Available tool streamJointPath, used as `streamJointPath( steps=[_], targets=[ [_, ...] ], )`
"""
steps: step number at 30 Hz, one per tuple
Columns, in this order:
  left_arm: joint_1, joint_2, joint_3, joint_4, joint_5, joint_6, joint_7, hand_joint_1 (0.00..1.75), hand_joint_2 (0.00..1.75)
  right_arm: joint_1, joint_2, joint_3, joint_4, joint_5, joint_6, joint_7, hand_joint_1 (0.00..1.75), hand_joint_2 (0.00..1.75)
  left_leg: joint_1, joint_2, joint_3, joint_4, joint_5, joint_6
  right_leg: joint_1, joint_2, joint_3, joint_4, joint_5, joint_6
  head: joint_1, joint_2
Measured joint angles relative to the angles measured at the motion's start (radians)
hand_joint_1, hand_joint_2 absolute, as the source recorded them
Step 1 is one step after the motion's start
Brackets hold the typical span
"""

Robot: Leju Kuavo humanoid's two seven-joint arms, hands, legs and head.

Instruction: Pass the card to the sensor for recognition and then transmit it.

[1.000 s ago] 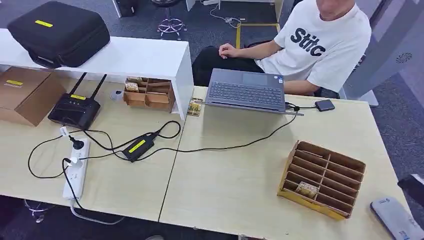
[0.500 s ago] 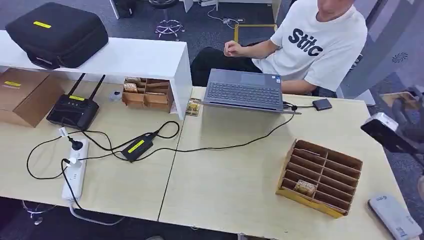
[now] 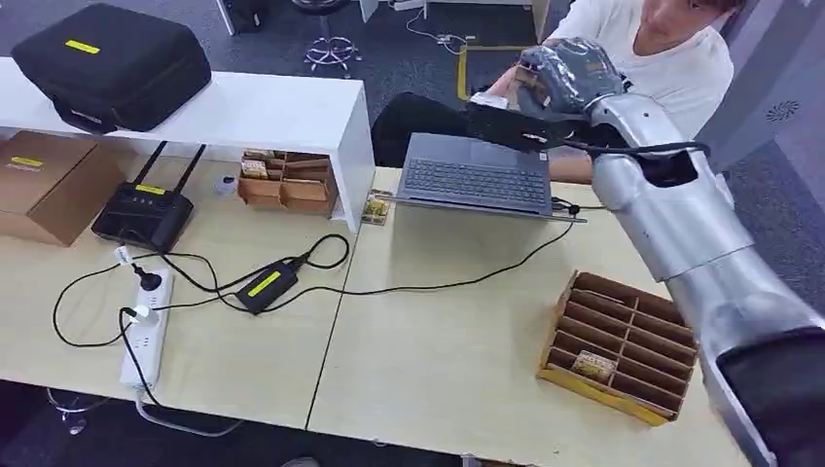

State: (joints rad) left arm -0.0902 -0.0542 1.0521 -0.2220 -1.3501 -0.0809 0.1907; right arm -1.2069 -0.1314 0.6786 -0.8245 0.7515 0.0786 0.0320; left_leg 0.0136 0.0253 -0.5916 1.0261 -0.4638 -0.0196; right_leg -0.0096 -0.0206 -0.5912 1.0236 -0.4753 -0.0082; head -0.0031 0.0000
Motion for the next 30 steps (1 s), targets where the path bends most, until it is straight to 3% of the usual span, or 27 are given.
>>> streamJointPath(
  steps=[7,8,9,10,24,30],
  targets=[
    [0.0,0.0,-0.005,0.0,-0.008,-0.002,0.0,0.0,1.75,-0.042,0.107,0.084,0.127,0.002,-0.002,0.004,1.75,1.75,0.0,-0.002,-0.002,0.0,0.0,0.0,0.0,-0.003,0.0,-0.002,0.0,0.0,0.0,0.0],
    [0.0,0.0,-0.005,0.0,-0.008,-0.002,0.0,0.0,1.75,-0.044,0.113,0.092,0.138,0.002,-0.002,0.002,1.48,1.75,0.0,-0.003,-0.002,0.0,0.0,0.0,0.0,-0.004,0.0,-0.002,0.0,0.0,0.0,0.0],
    [0.001,0.0,-0.005,0.0,-0.008,-0.002,0.0,0.0,1.75,-0.045,0.117,0.098,0.148,0.003,-0.002,0.0,0.91,1.75,-0.001,-0.003,-0.002,0.0,0.0,0.0,0.0,-0.004,0.0,-0.002,0.0,0.0,0.0,0.0],
    [0.001,0.0,-0.006,0.0,-0.009,-0.002,0.0,0.0,1.75,-0.047,0.119,0.103,0.157,0.007,-0.001,-0.001,0.03,1.75,-0.001,-0.004,-0.002,0.0,0.0,0.0,-0.001,-0.004,0.0,-0.002,0.0,0.0,0.0,0.0],
    [0.002,0.0,-0.013,0.0,-0.012,-0.002,0.0,0.0,1.75,-0.028,0.116,0.171,0.229,0.035,-0.005,-0.02,0.0,1.75,-0.001,-0.004,-0.002,0.001,0.0,0.0,-0.001,-0.004,-0.001,-0.002,0.0,0.0,0.0,0.0],
    [0.005,0.0,-0.017,0.0,-0.008,-0.002,0.0,0.0,1.75,-0.012,0.084,0.182,0.211,0.014,-0.058,-0.04,0.0,1.75,-0.001,-0.004,-0.002,0.001,0.0,0.0,-0.001,-0.004,-0.001,-0.002,0.0,0.0,0.0,0.0]
  ],
)
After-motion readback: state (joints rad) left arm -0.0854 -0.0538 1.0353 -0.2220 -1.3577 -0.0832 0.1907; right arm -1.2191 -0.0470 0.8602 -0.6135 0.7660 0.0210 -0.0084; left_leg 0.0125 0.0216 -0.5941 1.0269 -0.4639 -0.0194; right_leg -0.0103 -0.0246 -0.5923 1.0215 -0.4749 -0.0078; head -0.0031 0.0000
